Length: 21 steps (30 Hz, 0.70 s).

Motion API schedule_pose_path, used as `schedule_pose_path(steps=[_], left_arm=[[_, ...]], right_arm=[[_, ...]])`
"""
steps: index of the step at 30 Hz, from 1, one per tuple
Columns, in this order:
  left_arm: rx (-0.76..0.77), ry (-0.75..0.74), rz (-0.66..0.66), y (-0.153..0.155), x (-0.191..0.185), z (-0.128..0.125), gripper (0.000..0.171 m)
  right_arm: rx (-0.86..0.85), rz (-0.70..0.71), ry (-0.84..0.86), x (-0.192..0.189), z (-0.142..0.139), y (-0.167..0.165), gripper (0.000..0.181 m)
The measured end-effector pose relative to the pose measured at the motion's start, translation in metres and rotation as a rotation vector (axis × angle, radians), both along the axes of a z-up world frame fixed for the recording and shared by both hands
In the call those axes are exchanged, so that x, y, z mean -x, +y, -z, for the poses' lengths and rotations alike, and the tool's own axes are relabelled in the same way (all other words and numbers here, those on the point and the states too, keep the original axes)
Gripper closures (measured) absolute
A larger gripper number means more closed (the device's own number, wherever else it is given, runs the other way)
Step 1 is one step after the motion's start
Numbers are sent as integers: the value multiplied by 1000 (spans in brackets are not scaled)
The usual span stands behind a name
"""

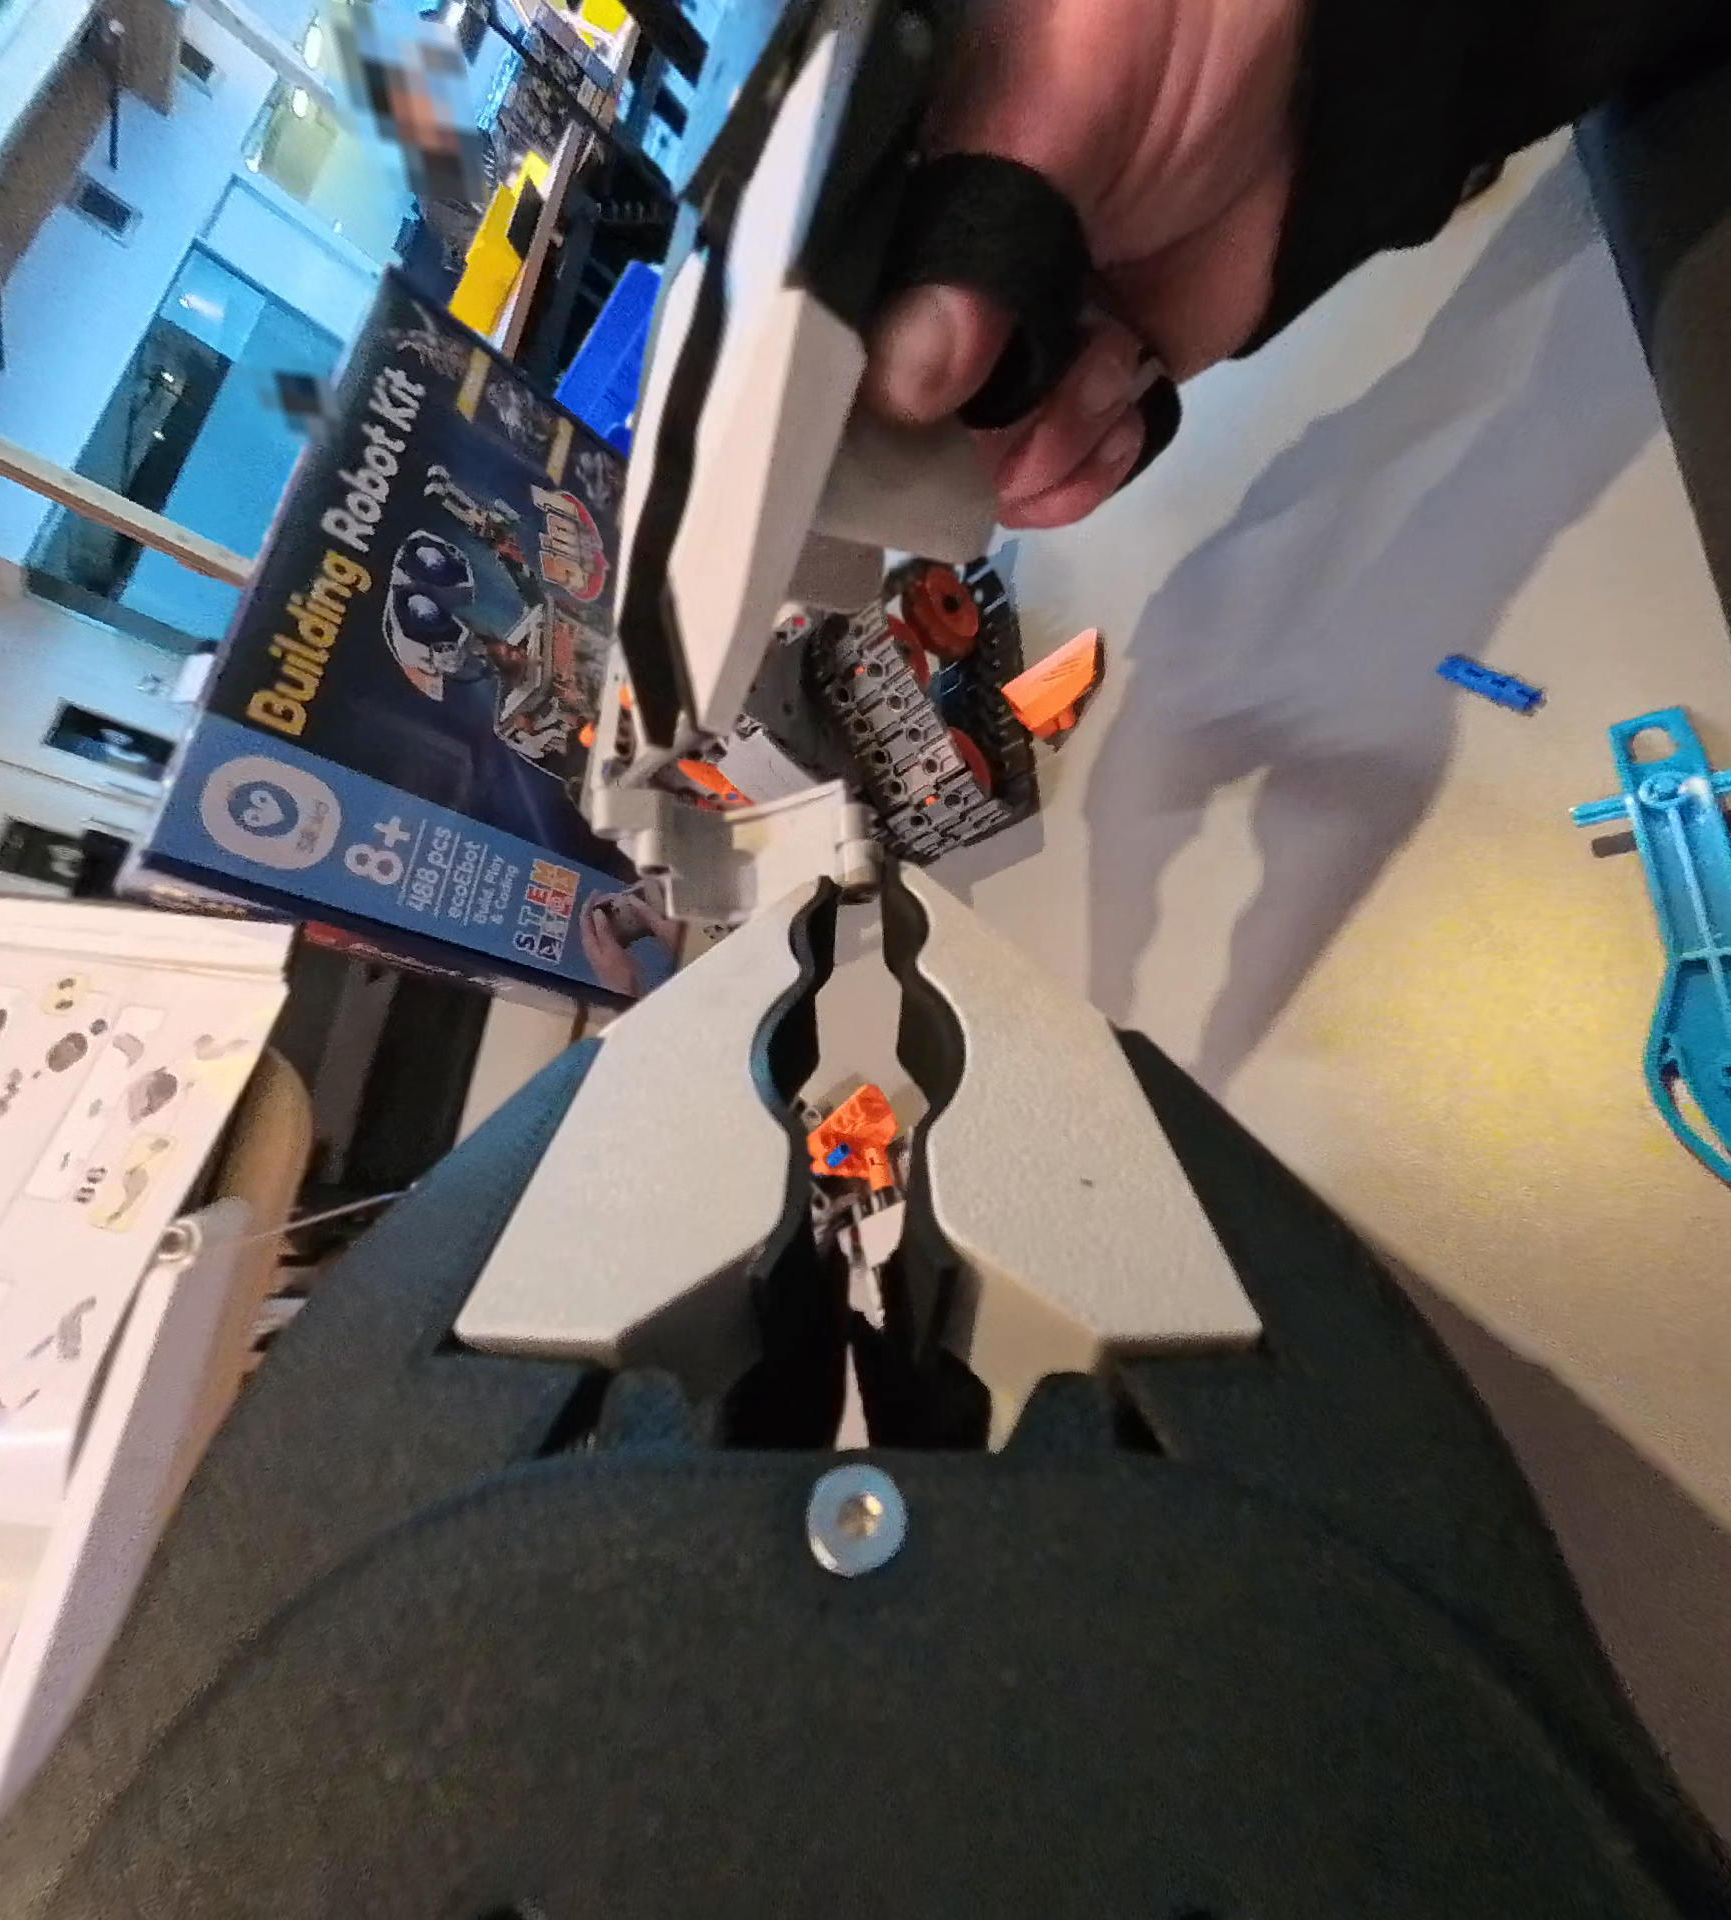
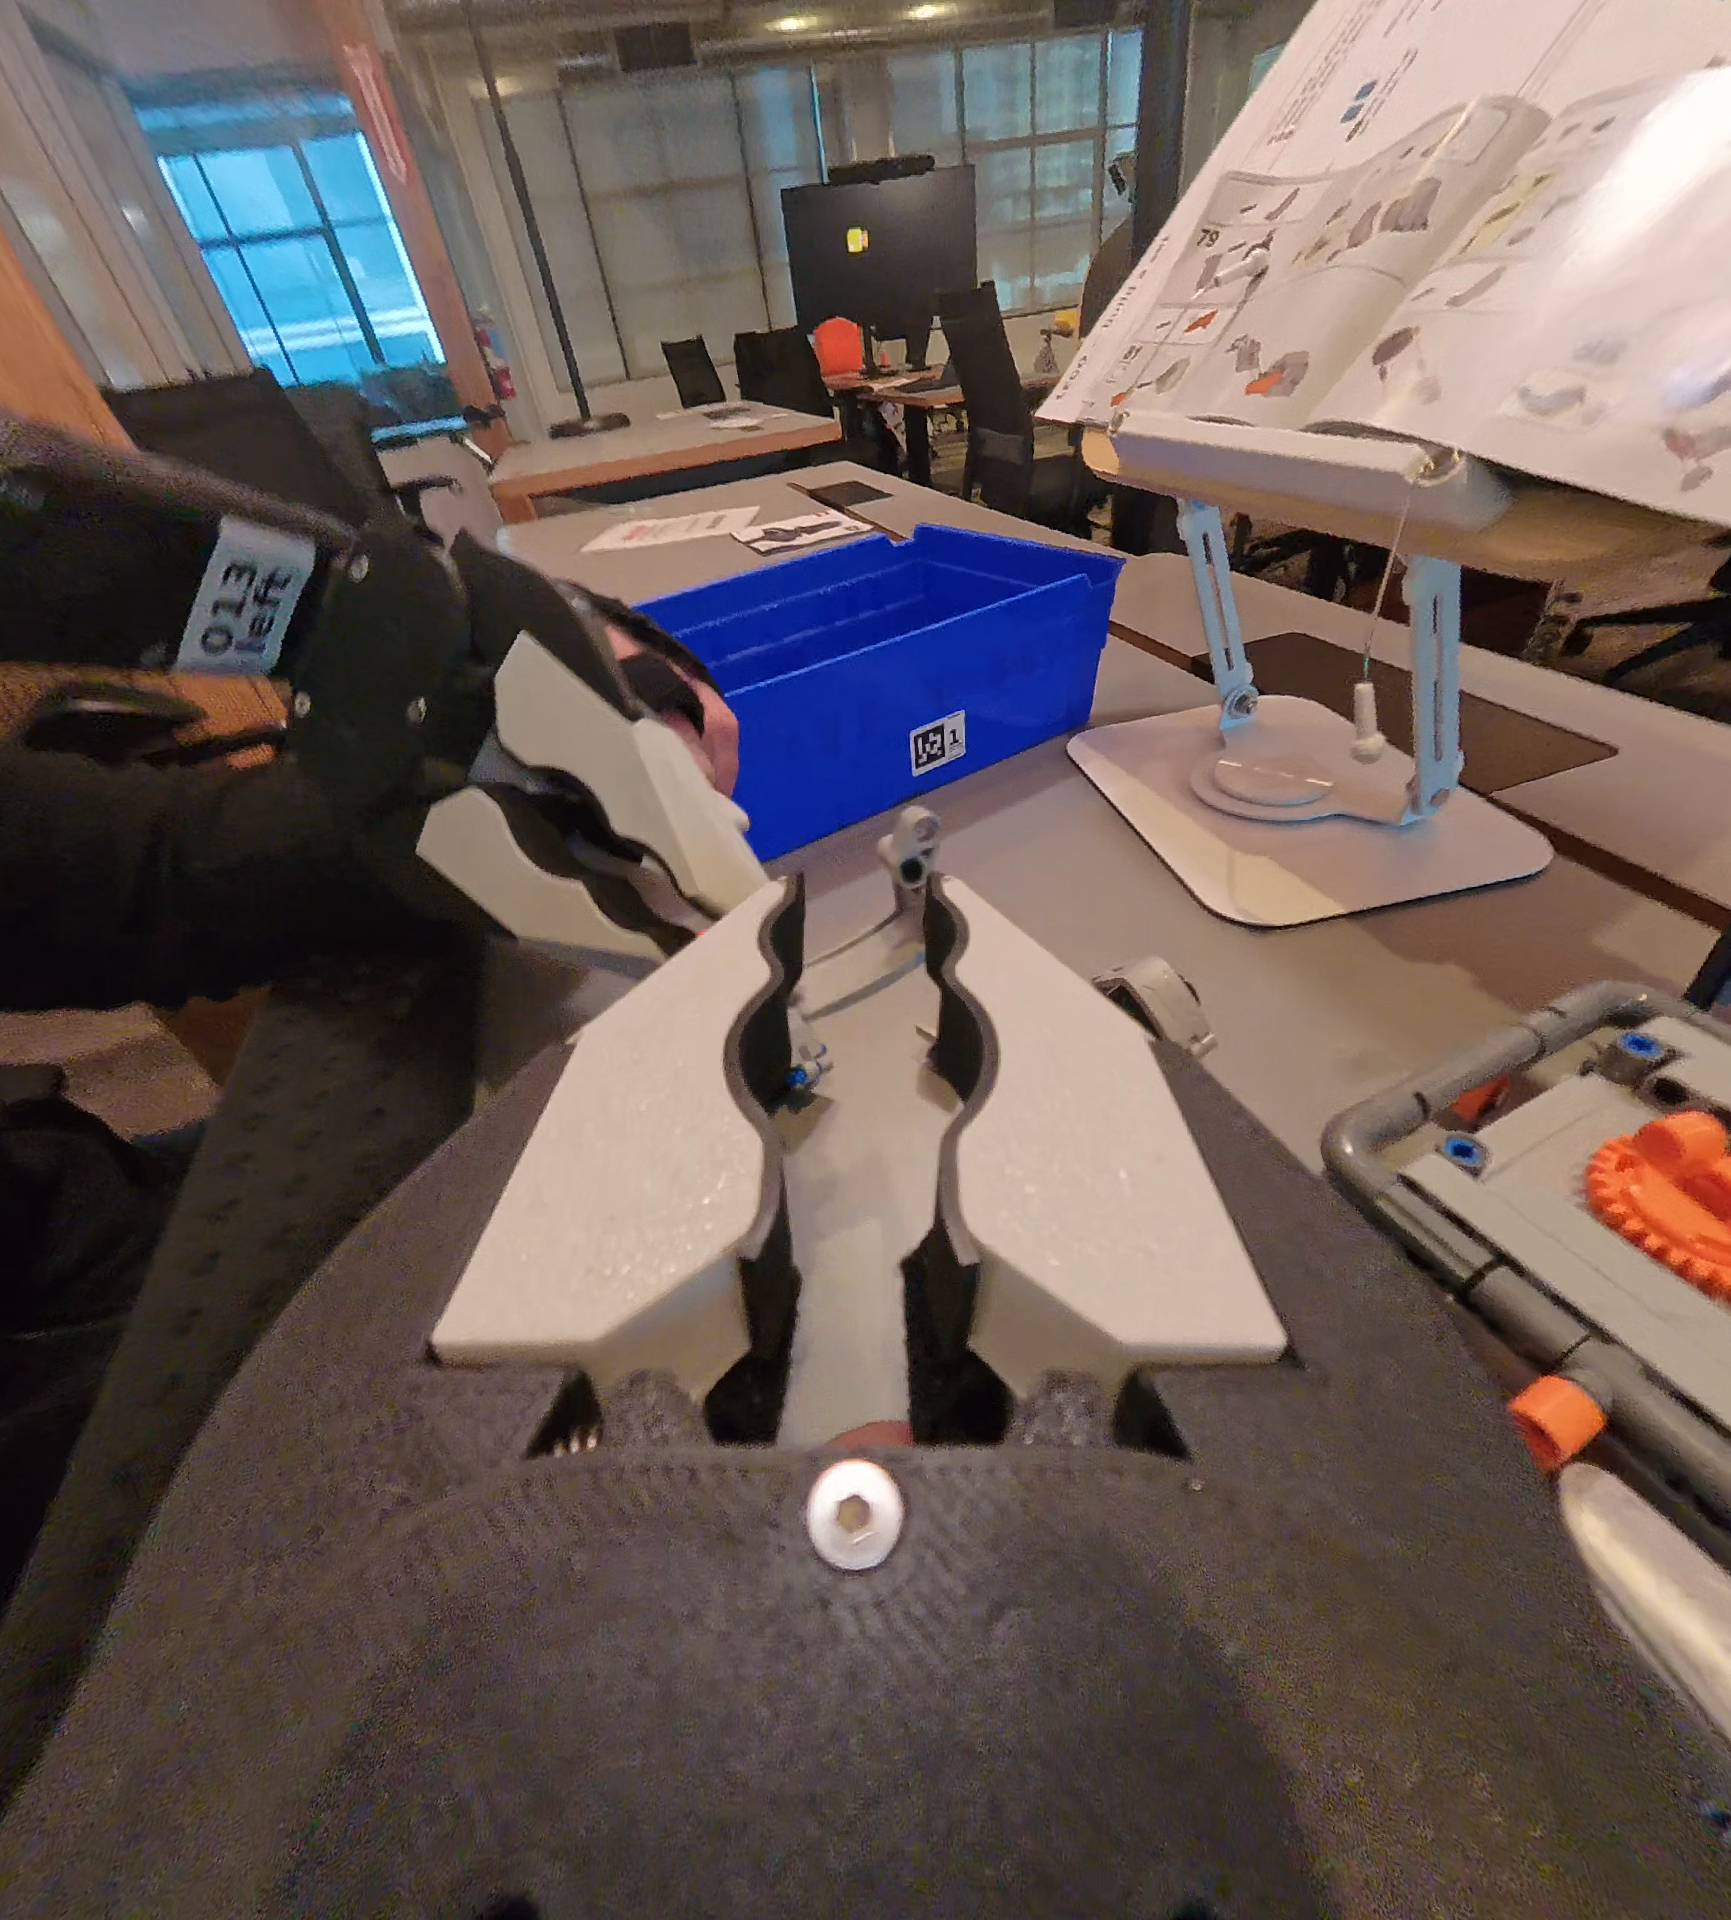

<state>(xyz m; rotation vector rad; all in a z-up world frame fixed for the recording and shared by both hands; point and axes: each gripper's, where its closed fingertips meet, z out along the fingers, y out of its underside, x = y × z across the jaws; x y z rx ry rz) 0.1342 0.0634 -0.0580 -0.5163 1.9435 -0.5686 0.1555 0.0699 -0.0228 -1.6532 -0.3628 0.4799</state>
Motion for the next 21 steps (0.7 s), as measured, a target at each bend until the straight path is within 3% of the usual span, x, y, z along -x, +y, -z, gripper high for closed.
schedule_pose_path(steps=[5,9,15,21], left_arm=[[170,59,27,5,4,-7,167],[214,127,78,0,10,-2,167],[188,163,113,-9,15,1,167],[179,165,134,-12,16,3,167]], right_arm=[[-63,-20,-295,14,3,-9,162],[-85,-84,-452,30,14,-13,162],[-82,-114,-601,39,30,-14,166],[-65,-140,-587,42,35,-15,177]])
